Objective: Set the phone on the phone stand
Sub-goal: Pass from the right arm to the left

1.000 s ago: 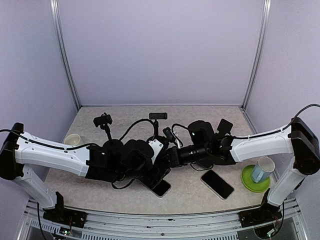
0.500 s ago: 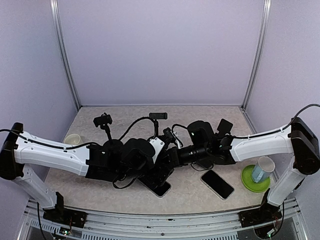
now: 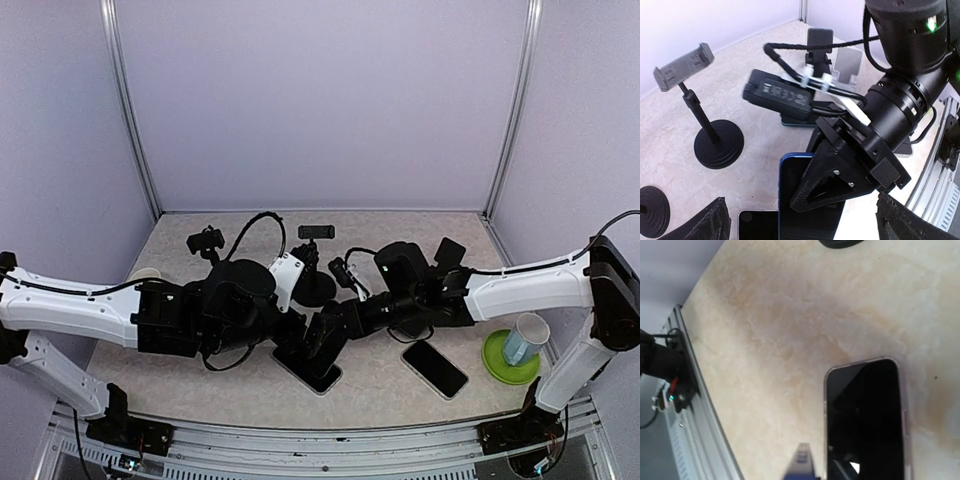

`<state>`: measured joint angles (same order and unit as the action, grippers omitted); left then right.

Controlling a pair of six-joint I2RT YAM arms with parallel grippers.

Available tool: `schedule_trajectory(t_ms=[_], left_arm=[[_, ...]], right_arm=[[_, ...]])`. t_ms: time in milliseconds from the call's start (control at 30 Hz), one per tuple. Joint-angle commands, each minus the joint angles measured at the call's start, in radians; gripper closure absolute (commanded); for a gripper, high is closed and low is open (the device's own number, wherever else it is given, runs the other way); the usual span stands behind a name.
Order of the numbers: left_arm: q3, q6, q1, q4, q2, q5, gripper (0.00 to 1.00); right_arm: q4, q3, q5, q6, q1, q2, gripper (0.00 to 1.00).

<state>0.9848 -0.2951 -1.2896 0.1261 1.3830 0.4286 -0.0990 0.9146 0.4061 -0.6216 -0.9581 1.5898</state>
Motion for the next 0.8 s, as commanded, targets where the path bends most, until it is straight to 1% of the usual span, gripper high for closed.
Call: schedule_trajectory(t_ms=[0, 100, 200, 300, 367, 433, 500, 633, 767], left_arm=[[-0.031, -0.028, 0.016, -0.022, -0.059, 0.042, 0.01], [-0.044, -0.044, 0.034, -0.005, -0.078, 0.05, 0.01], [-0.065, -0.056, 0.054, -0.012, -0.098, 0.037, 0.01], [-0.096, -0.054, 0.075, -0.045, -0.109, -0.017, 0.01], [-0.111, -0.038, 0.087, -0.065, -0.111, -0.059, 0.01], [-0.126, -0.008, 0.093, -0.084, -0.119, -0.116, 0.01], [-0.14, 0.022, 0.105, -0.099, -0.128, -0.177, 0.01], [-0.178, 0.063, 0.136, -0.137, -0.172, -0.315, 0.01], [-0.224, 0.081, 0.173, -0.181, -0.212, -0.457, 0.01]], right_arm=[[0.034, 0.035, -0.046, 0.116, 0.004, -0.081, 1.0], [0.065, 0.036, -0.086, 0.195, 0.005, -0.11, 1.0], [0.094, 0.035, -0.089, 0.288, 0.005, -0.131, 1.0], [0.102, 0.021, -0.081, 0.35, 0.005, -0.163, 1.0], [0.106, 0.012, -0.034, 0.405, 0.005, -0.194, 1.0], [0.122, 0.012, 0.058, 0.454, 0.005, -0.22, 1.0], [0.147, 0.014, 0.114, 0.494, 0.005, -0.242, 1.0], [0.213, 0.021, 0.165, 0.572, 0.005, -0.281, 1.0], [0.224, 0.005, 0.243, 0.625, 0.005, -0.334, 1.0]])
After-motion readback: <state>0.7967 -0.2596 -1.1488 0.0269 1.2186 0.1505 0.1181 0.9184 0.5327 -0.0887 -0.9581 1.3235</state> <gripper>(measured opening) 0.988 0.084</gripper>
